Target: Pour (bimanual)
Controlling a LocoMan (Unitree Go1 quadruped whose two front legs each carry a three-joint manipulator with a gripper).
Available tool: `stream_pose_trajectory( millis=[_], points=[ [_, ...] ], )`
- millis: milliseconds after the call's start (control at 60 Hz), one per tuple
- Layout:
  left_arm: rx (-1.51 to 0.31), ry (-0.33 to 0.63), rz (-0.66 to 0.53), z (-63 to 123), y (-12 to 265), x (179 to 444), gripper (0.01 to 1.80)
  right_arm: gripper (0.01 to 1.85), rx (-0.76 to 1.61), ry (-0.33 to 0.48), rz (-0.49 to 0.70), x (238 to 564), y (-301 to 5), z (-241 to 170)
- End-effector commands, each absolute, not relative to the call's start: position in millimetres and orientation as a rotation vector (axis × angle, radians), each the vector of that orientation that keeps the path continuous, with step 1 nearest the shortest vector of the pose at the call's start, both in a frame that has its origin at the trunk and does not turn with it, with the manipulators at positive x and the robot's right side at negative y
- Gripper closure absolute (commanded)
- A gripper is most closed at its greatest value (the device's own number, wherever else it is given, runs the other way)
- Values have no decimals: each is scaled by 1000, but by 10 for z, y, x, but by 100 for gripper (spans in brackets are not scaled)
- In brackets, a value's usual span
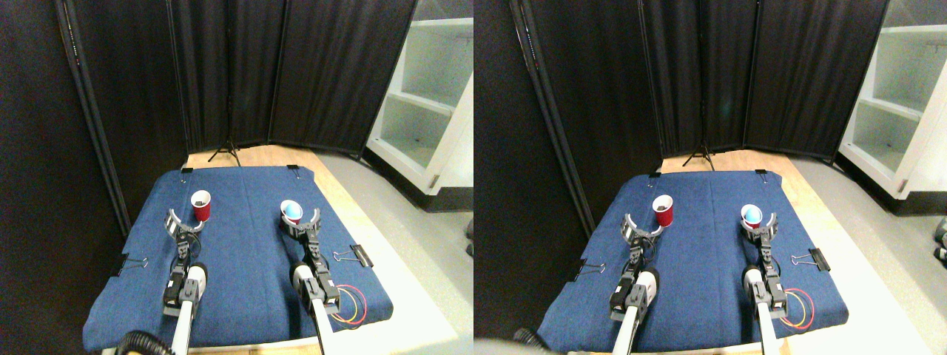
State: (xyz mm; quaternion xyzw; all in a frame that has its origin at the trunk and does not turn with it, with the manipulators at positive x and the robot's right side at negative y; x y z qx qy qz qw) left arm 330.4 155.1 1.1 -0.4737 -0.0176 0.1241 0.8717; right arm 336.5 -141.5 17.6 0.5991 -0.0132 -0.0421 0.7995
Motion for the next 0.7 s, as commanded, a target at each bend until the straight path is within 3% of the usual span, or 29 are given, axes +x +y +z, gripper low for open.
stream_pose_trajectory(
  millis=[17, 400, 700],
  points=[
    [-1044, -80, 273, 14, 1538, 3365, 92, 106, 1334, -15, -95, 3373, -1395, 195],
    [-1117, -40, 289, -84, 1488, 3497, 92, 93, 1417, 118, -65, 3430, -1344, 115],
    [-1187, -1, 298, -117, 1412, 3572, 85, 77, 1487, 129, -100, 3508, -1275, -25]
  ],
)
